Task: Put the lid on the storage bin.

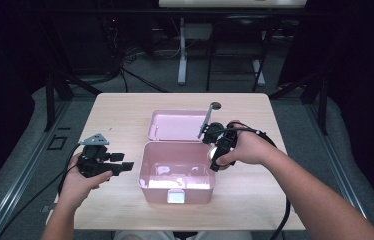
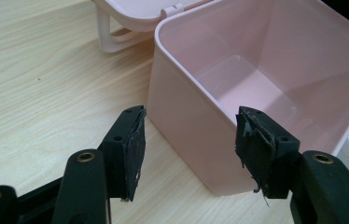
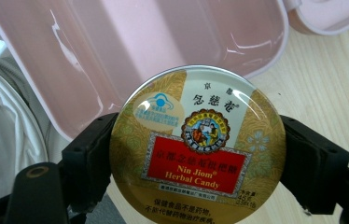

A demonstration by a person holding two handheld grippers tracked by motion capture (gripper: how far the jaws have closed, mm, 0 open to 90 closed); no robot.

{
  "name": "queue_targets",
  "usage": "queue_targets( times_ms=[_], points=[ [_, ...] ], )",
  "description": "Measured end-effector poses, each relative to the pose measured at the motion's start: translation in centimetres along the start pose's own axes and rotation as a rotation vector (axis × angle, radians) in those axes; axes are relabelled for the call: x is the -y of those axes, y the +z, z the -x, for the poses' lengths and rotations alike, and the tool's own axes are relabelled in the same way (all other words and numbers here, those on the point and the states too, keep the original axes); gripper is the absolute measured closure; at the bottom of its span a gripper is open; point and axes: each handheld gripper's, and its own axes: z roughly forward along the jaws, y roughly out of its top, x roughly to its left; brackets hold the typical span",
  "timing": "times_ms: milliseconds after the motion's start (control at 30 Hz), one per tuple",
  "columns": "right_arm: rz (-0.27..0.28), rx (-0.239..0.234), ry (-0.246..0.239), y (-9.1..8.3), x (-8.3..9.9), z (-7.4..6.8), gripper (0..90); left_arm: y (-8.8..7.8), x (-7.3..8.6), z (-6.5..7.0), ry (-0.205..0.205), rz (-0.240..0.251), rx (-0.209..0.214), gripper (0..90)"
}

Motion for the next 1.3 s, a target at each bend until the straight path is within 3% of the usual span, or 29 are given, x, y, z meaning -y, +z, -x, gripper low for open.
queue_targets(
  times_ms=[1167, 1300],
  points=[
    [0.011, -0.01, -0.086, -0.1, -2.7, -1.4, 19.9, 0.3, 0.0, 0.1, 0.005, -0.008, 0.007, 43.0],
    [0.007, -0.006, -0.112, 0.2, -2.9, -1.6, 19.9, 0.2, 0.0, 0.2, 0.003, -0.006, 0.004, 43.0]
  ],
)
